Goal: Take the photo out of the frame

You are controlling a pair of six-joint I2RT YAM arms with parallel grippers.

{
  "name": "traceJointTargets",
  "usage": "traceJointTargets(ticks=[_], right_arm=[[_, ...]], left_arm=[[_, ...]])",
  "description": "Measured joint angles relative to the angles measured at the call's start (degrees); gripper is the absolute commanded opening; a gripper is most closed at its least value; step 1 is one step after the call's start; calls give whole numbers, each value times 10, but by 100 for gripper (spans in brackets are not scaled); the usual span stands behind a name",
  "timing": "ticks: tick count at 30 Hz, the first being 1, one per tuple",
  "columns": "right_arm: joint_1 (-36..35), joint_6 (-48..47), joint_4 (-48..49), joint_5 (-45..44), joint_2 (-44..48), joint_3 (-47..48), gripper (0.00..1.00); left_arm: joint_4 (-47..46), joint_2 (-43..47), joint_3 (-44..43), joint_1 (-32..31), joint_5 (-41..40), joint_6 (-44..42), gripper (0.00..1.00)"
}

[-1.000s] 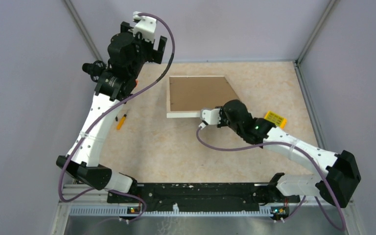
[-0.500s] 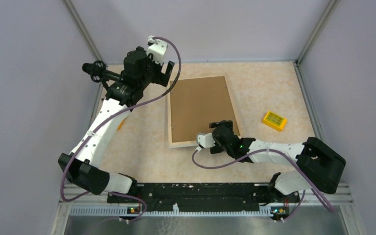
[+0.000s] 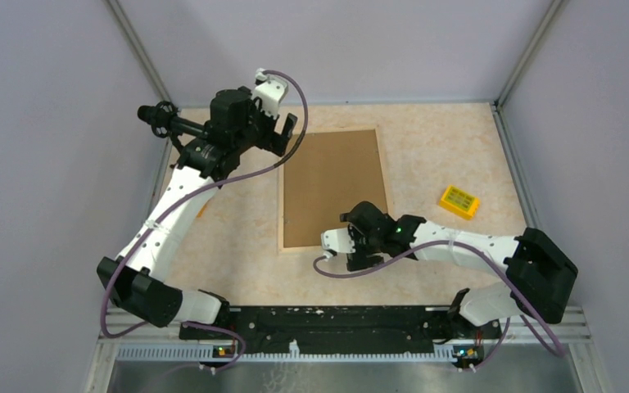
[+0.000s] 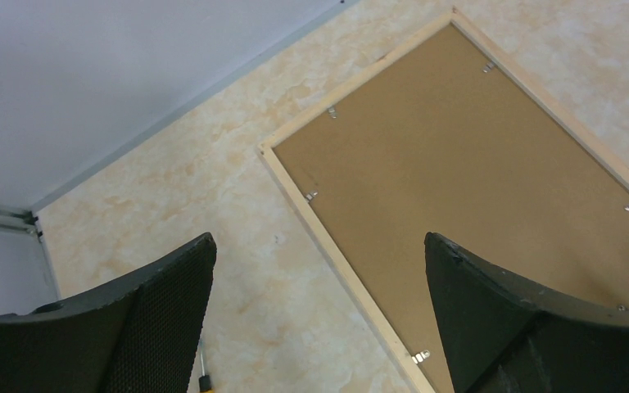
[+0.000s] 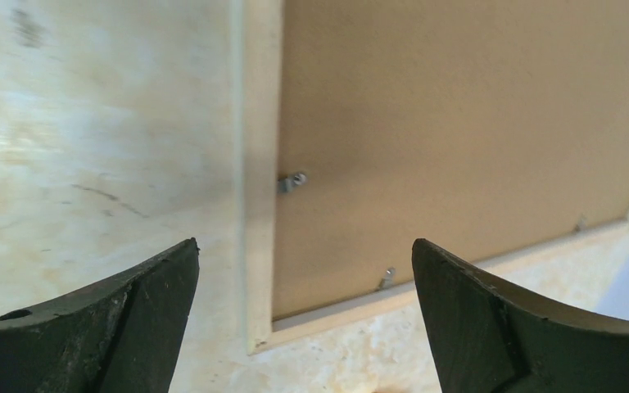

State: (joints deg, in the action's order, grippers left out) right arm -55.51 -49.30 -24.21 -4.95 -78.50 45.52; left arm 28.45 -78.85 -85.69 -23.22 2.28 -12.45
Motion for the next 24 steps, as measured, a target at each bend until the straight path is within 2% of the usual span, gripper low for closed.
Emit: traceJointTargets(ticks=[4, 7, 12, 17, 20, 24], right_arm=[[3, 27, -59, 68, 3, 38, 99], [33, 60, -102, 124, 3, 85, 99], [198, 126, -142, 215, -9, 193, 99], [337, 183, -160, 267, -17, 214, 99], [382, 227, -169, 270, -42, 214, 98], [398, 297, -168, 247, -90, 214, 96]], left_arm=[[23, -1, 1, -5, 40, -7, 99], [36, -5, 4, -9, 70, -10, 99], [38, -17, 61, -33, 109, -3, 99], [37, -48, 128, -62, 119, 22, 99], [33, -72, 143, -65, 108, 50, 98], [32, -103, 147, -64, 93, 71, 98]])
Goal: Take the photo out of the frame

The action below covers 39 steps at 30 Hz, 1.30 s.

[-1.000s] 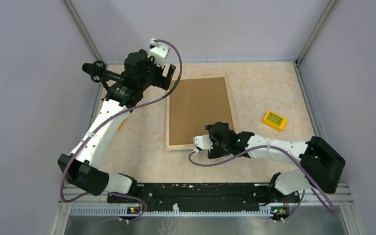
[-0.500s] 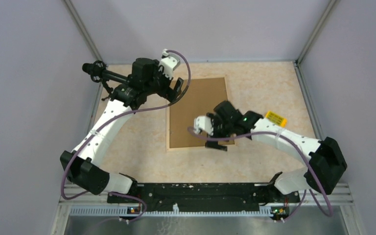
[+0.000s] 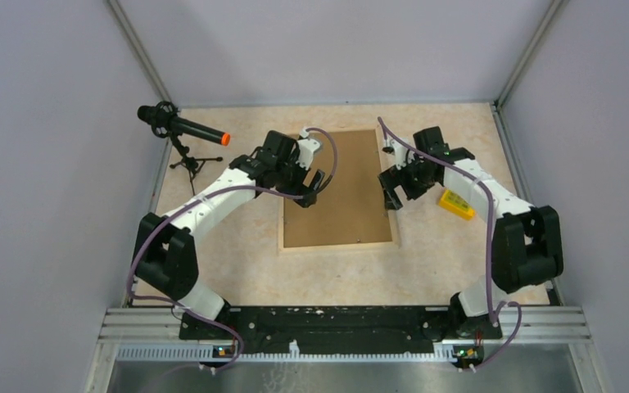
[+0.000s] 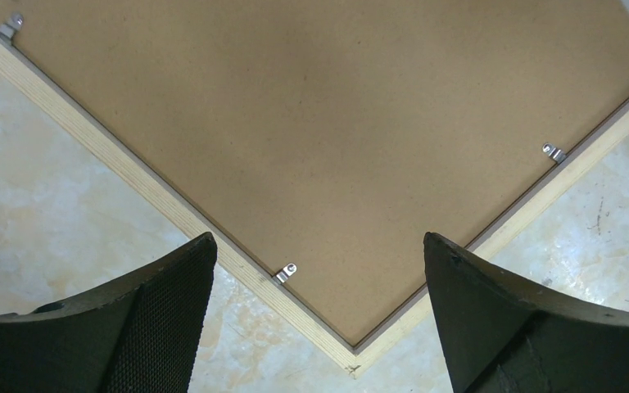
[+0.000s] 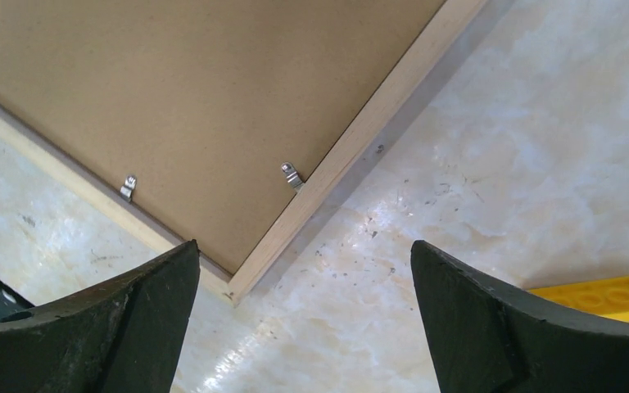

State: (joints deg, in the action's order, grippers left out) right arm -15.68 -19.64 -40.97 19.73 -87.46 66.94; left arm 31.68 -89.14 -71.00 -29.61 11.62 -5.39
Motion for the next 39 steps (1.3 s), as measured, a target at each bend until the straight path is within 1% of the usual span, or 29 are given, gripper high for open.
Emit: traceJointTargets(ticks=[3, 7, 11, 15, 20, 22, 25, 27, 28, 32, 35, 39], right_arm=[[2, 53, 11, -15, -36, 0, 92], [2, 120, 37, -38, -78, 4, 83], [2, 183, 75, -70, -127, 30, 72], [3, 219, 108, -94, -170, 54, 63], [4, 239, 124, -112, -229, 85, 54], [2, 242, 127, -117, -236, 94, 47], [-3, 245, 131, -121, -240, 97, 30], [-7, 242, 131, -119, -240, 99, 25], [-9, 241, 131, -120, -240, 99, 20], [-11, 237, 147, -124, -225, 76, 0], [-6, 237, 164, -127, -193, 30, 0], [5, 238, 157, -126, -142, -33, 0]], left_arm=[[0, -4, 7, 1, -4, -3, 99], [-3, 3, 12, 1, -12, -27, 99], [-16, 44, 30, 1, -27, -64, 99], [-29, 103, 49, 1, -43, -95, 99], [-34, 135, 52, 1, -61, -123, 99], [-34, 139, 56, 1, -66, -130, 99], [-33, 148, 70, 1, -70, -142, 99], [-27, 155, 80, 1, -67, -154, 99], [-21, 158, 85, 1, -63, -163, 99], [9, 161, 101, 1, -48, -202, 99], [29, 162, 116, 1, -42, -235, 98], [57, 163, 153, 6, -37, -279, 98]])
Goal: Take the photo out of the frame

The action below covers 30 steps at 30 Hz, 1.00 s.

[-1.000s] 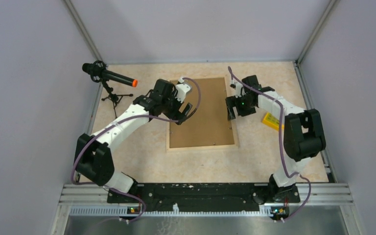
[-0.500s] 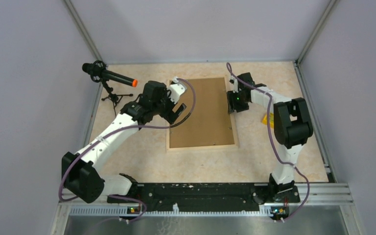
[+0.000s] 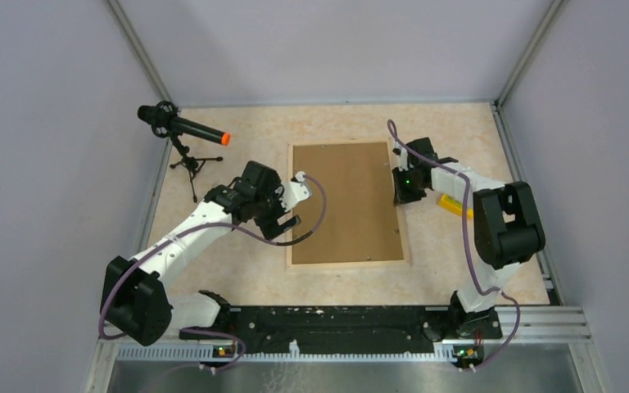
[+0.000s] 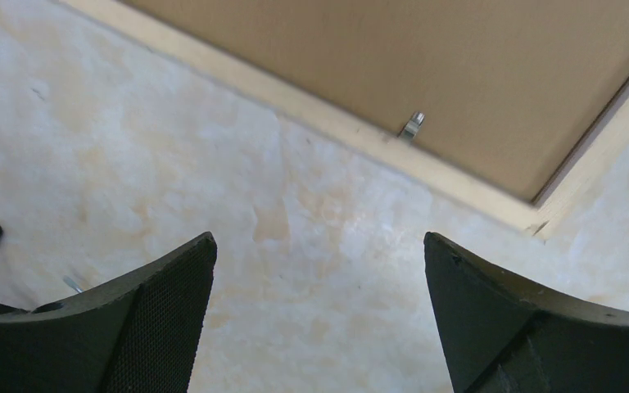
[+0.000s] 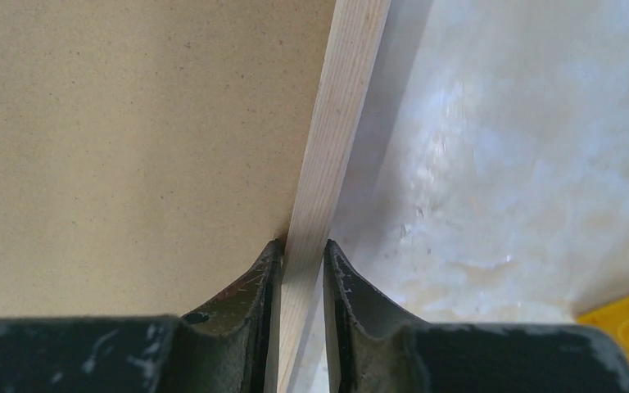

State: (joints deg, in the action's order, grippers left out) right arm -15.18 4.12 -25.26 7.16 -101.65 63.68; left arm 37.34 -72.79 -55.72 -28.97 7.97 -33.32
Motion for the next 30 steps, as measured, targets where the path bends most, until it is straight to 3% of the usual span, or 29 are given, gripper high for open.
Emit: traceJointTargets(ticks=[5, 12, 20, 24, 30], right_arm=[[7, 0, -21, 7, 46, -49, 0], [7, -5, -62, 21, 61, -61, 43], [22, -11, -124, 60, 62, -48, 54], [34, -11, -130, 77, 71, -32, 70], [42, -23, -144, 106, 97, 1, 74]], left_arm=[[33, 24, 58, 33, 0, -63, 94], [38, 48, 108, 148, -24, -146, 77], [14, 4, 91, 332, -14, -200, 67], [-2, -31, 68, 394, -1, -201, 64], [-42, -92, 31, 469, 26, -178, 63]])
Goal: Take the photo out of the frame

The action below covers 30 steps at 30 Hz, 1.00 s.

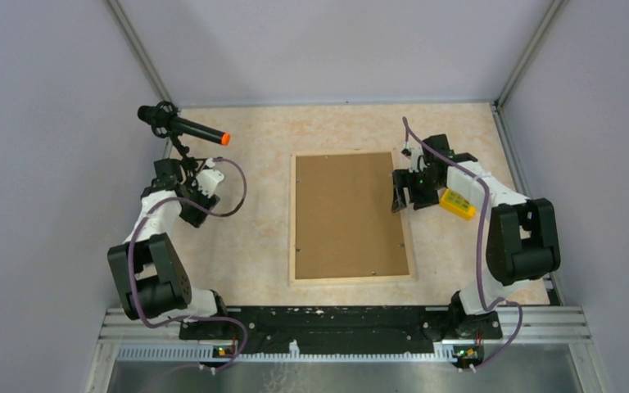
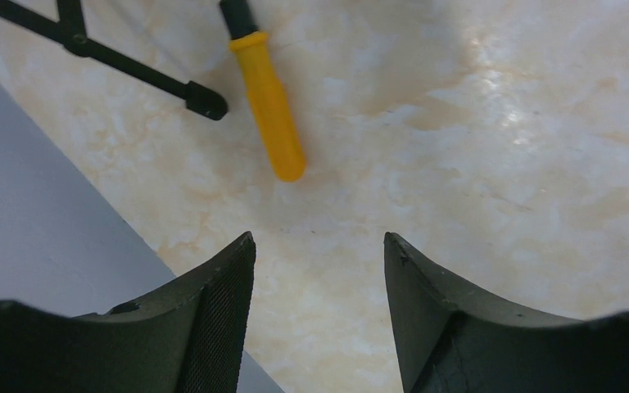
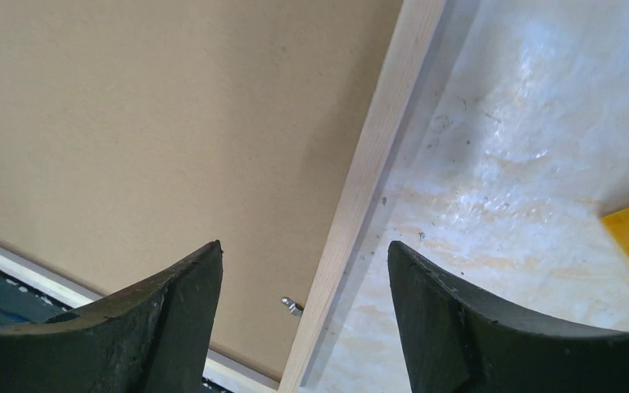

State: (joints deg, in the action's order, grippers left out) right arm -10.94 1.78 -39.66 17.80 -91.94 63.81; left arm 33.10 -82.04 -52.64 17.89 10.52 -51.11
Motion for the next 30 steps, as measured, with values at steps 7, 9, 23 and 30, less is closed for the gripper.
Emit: traceJointTargets(ticks=[7, 9, 23, 30], right_arm=[[4, -24, -13, 30, 11, 20, 78], [4, -33, -22, 35, 11, 23, 79], [17, -67, -48, 63, 17, 60, 82], [17, -83, -54, 98, 25, 75, 82]], left_arm=[[-34, -47, -17, 30, 36, 34, 55], [-38, -61, -20, 31, 47, 42, 53], [-54, -127, -31, 31, 103, 47, 42], [-64, -120, -6, 28, 113, 23, 28]])
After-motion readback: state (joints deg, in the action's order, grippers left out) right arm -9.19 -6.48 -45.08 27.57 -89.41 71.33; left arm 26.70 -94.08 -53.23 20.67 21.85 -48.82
